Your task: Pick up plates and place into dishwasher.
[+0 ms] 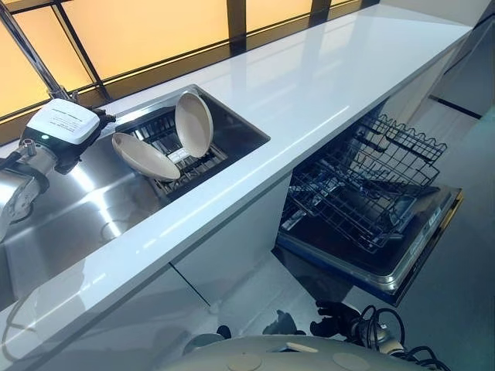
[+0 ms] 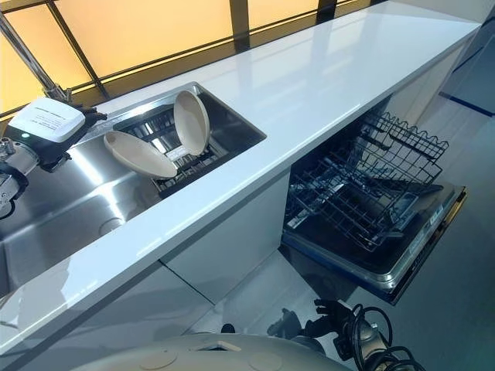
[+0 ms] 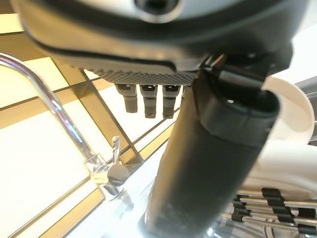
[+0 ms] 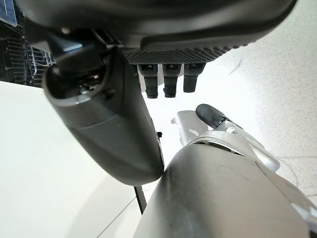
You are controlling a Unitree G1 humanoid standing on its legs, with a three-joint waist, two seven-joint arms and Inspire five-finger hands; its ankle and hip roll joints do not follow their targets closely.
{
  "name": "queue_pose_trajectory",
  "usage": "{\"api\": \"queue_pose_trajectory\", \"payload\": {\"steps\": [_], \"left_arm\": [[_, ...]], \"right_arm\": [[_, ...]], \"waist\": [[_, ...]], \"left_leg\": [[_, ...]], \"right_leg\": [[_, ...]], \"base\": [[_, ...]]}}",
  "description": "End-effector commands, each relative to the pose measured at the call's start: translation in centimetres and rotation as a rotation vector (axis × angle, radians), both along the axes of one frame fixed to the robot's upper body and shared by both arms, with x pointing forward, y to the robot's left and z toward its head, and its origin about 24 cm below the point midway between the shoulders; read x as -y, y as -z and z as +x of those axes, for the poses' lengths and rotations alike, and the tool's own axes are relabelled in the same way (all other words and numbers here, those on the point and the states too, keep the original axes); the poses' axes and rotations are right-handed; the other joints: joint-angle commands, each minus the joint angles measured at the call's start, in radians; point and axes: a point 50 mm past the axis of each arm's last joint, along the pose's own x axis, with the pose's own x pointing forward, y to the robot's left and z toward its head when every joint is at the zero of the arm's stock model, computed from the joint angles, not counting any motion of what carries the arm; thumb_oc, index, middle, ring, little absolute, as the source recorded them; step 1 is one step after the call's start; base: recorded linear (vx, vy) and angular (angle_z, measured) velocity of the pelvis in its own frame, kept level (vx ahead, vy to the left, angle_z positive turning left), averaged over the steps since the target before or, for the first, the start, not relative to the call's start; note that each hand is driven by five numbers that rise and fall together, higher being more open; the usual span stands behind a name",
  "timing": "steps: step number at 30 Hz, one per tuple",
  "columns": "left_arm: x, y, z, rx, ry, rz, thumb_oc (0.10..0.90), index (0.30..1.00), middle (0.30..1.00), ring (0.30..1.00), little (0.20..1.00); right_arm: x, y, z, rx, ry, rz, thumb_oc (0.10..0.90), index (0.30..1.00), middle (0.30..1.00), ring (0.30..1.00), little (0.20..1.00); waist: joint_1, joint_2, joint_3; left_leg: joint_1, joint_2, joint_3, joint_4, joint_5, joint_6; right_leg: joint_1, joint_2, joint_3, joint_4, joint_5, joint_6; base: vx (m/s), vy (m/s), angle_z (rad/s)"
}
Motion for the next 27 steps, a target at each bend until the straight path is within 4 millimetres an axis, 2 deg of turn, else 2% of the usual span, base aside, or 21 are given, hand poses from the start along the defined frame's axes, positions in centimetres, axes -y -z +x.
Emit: {"api": "queue_pose_trajectory", "payload": {"steps": [1,9,19,27], "left_arm": [[-0.5,-7.8,0.8,0.319,-0.037,0.048,0.800,0.900,0.900,0.900,0.900],[0.1,-7.8,1.3,0.309,-0.022,0.042,0.800,0.900,0.900,0.900,0.900],[0.7,-6.1,1.6,0.165,-0.036,0.093,0.800,0.900,0.900,0.900,0.900],[1.3,-5.7,2.1,0.121,-0.020,0.107,0.800,0.900,0.900,0.900,0.900]], "right_arm": [[1.2,-0.2,-0.4,-0.020,-0.028,-0.032,0.800,0.900,0.900,0.900,0.900],[1.2,-0.1,-0.4,-0.022,-0.019,-0.034,0.800,0.900,0.900,0.900,0.900],[1.4,-0.2,-0.4,-0.024,-0.022,-0.040,0.800,0.900,0.900,0.900,0.900],[1.4,-0.2,-0.3,-0.015,-0.019,-0.040,0.800,0.900,0.900,0.900,0.900]], "waist": [[-0.019,0.057,-0.023],[-0.029,0.059,-0.021],[-0.036,0.062,-0.017],[-0.042,0.064,-0.015]], "left_leg": [[0.000,-0.034,-0.026,0.034,-0.163,0.046],[0.003,-0.030,-0.020,0.037,-0.164,0.046],[0.004,-0.027,-0.009,0.038,-0.163,0.044],[0.004,-0.028,-0.009,0.035,-0.160,0.042]], "right_leg": [[-0.090,-0.060,0.008,0.099,-0.005,0.094],[-0.090,-0.051,0.021,0.105,-0.016,0.092],[-0.086,-0.046,0.025,0.102,-0.018,0.092],[-0.087,-0.046,0.027,0.100,-0.014,0.093]], "base": [[0.00,0.000,0.00],[0.01,-0.006,-0.04],[0.01,-0.001,-0.04],[0.00,0.000,0.00]]}}
